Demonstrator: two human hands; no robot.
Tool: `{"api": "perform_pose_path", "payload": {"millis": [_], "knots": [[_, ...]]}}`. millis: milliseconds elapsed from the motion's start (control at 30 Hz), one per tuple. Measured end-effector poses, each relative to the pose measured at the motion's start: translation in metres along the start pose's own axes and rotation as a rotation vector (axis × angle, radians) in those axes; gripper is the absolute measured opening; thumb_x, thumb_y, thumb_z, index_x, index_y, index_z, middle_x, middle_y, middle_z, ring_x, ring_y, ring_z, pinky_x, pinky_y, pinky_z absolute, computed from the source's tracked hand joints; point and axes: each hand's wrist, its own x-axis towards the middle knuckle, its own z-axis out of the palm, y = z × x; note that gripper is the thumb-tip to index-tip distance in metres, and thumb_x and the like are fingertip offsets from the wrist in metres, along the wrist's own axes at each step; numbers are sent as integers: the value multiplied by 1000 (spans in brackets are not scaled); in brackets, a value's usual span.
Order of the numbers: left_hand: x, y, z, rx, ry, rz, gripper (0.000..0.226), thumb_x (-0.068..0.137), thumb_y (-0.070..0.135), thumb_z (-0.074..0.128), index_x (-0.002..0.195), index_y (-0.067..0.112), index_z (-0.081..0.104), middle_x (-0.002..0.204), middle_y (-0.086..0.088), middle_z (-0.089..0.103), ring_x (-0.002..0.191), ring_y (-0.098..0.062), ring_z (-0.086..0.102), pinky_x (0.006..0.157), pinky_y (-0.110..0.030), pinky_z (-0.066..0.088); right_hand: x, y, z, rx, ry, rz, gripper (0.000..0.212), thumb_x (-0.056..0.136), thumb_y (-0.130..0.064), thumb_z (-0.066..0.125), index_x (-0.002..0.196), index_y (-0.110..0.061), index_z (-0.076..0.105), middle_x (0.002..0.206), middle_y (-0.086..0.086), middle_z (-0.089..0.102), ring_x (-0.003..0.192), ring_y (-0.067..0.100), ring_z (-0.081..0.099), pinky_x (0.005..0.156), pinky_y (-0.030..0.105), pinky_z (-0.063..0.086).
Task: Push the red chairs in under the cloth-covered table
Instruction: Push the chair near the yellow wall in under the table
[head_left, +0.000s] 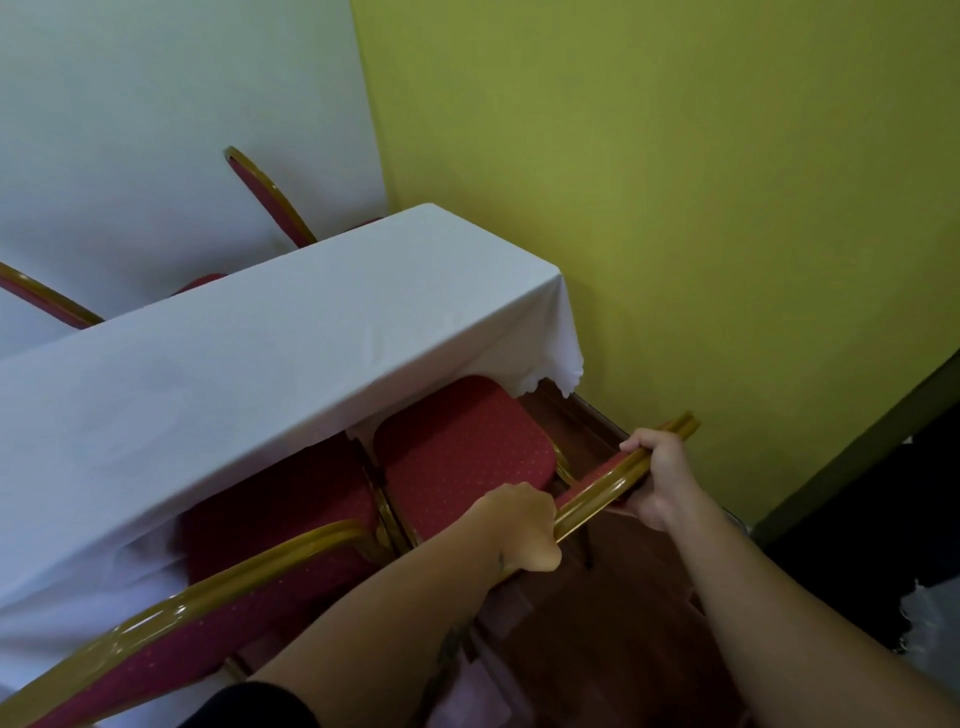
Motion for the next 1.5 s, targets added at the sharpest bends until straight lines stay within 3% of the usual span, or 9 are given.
{"api": "perform_pose_path", "payload": {"millis": [167,267,433,500,600,733,867,1133,1500], "knots": [[2,-1,-1,-37,12,-39,14,88,20,63,100,14,61,82,-1,58,80,-20,62,62,-28,46,0,0,4,-21,-4,-28,40,53,-17,63,89,-10,46,81,13,56,81,37,62,68,54,50],[0,-7,-6,-60,52,-46,8,86,18,62,92,15,58,83,-2,59,82,-22,64,63,-29,48,5,-4,11,-67,-18,-32,33,53,-20,63,81,-11,48,61,12,64,77,36,62,72,52,51],[-1,-20,-12,-103,111,-98,22,87,19,62,106,9,65,104,-10,68,90,-26,67,75,-34,52,15,-11,27,-127,-18,-13,26,49,-22,63,68,-13,47,47,7,62,72,32,61,73,47,52],[2,-24,-13,-121,105,-112,28,87,20,61,114,9,64,103,-9,66,85,-23,63,76,-34,53,19,-13,31,-144,-15,-9,27,48,-22,63,68,-13,47,47,7,63,73,32,61,73,46,52],[8,-34,-14,-173,114,-131,24,86,21,61,110,15,63,95,-2,62,79,-17,59,65,-31,46,26,-14,37,-183,-7,0,27,48,-24,64,68,-12,50,50,8,64,75,33,62,75,47,53],[11,-52,-16,-195,162,-161,20,82,20,61,102,22,60,92,1,61,78,-17,59,60,-29,40,30,-21,53,-284,14,21,24,55,-27,65,70,-10,56,72,11,65,79,32,62,79,44,53],[16,-71,-21,-299,179,-187,36,82,16,60,117,23,62,97,0,62,86,-19,62,71,-33,50,37,-26,74,-341,29,9,19,65,-26,64,74,-11,56,77,11,64,82,31,62,83,47,55],[41,-83,-33,-387,173,-180,61,84,11,59,143,25,53,104,0,65,93,-21,65,90,-43,57,59,-42,89,-350,65,-15,22,70,-25,60,85,-11,56,85,13,63,80,31,62,69,42,50],[77,-110,-56,-424,168,-173,62,85,15,59,146,29,52,94,11,63,87,-14,65,79,-32,57,106,-56,110,-306,71,-68,30,72,-31,57,92,-9,58,89,13,64,78,32,62,73,41,50]]}}
